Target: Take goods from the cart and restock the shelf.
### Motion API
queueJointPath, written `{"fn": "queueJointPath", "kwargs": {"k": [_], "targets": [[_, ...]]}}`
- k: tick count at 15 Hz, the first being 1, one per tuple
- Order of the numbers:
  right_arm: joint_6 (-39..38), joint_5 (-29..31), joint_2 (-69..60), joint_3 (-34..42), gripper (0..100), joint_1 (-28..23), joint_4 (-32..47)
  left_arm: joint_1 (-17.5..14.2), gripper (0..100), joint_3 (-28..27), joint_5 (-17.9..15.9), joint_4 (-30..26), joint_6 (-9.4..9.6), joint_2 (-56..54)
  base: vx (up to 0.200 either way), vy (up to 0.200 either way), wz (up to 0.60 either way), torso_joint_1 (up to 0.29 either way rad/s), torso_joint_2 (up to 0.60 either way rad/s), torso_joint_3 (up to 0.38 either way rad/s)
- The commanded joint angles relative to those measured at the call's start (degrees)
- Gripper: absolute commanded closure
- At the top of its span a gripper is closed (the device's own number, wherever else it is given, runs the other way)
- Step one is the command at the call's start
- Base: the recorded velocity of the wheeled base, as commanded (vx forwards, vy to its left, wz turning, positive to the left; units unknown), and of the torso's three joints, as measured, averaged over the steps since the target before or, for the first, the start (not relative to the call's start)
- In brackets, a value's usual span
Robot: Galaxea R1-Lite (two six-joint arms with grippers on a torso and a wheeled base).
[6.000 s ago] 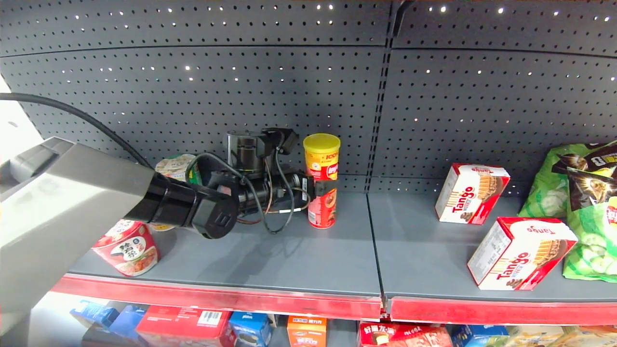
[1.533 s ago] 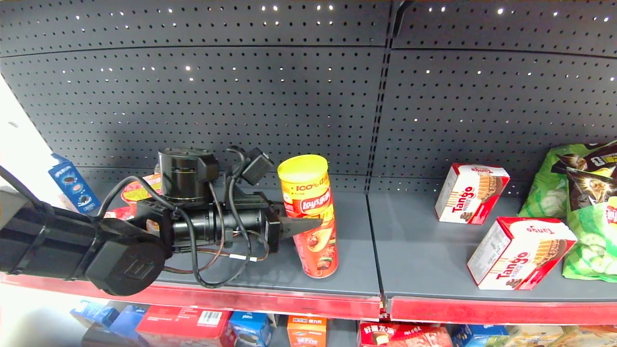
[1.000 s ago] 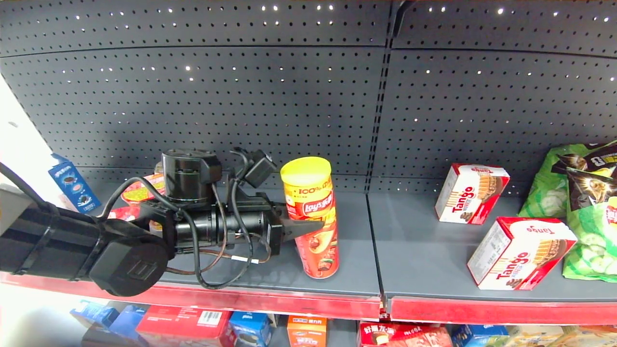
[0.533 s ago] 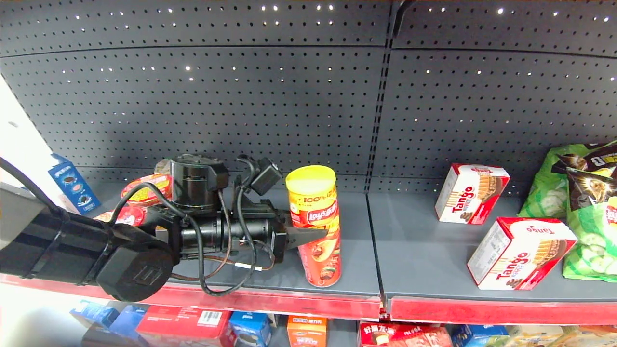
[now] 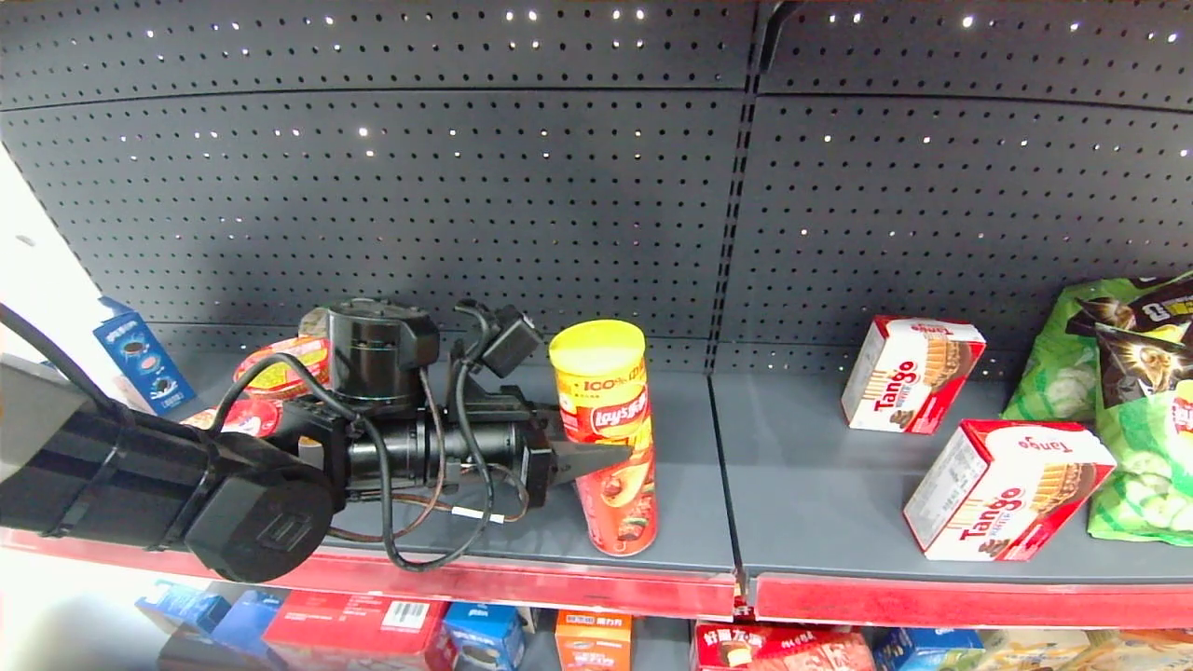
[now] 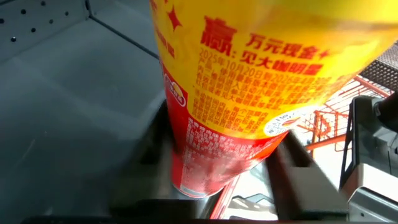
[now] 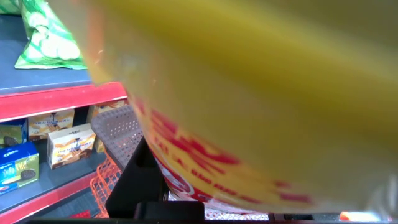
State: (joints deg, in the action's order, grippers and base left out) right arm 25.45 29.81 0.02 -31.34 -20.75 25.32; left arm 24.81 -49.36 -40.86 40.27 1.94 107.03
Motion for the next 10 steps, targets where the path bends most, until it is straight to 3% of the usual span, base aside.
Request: {"fn": "queueJointPath", "kwargs": {"k": [1,10], "targets": [[0.0,0.0,0.0,0.0,100,0.0,0.0,-0.1,0,0.1,0.0,0.0,0.00,0.1,0.000,0.000,0.00,0.000,0.00,0.000],[0.0,0.0,0.0,-0.1,100,0.0,0.0,-0.5,0,3.1,0.0,0.0,0.00,-0.4,0.000,0.000,0.00,0.000,0.00,0.000]]}}
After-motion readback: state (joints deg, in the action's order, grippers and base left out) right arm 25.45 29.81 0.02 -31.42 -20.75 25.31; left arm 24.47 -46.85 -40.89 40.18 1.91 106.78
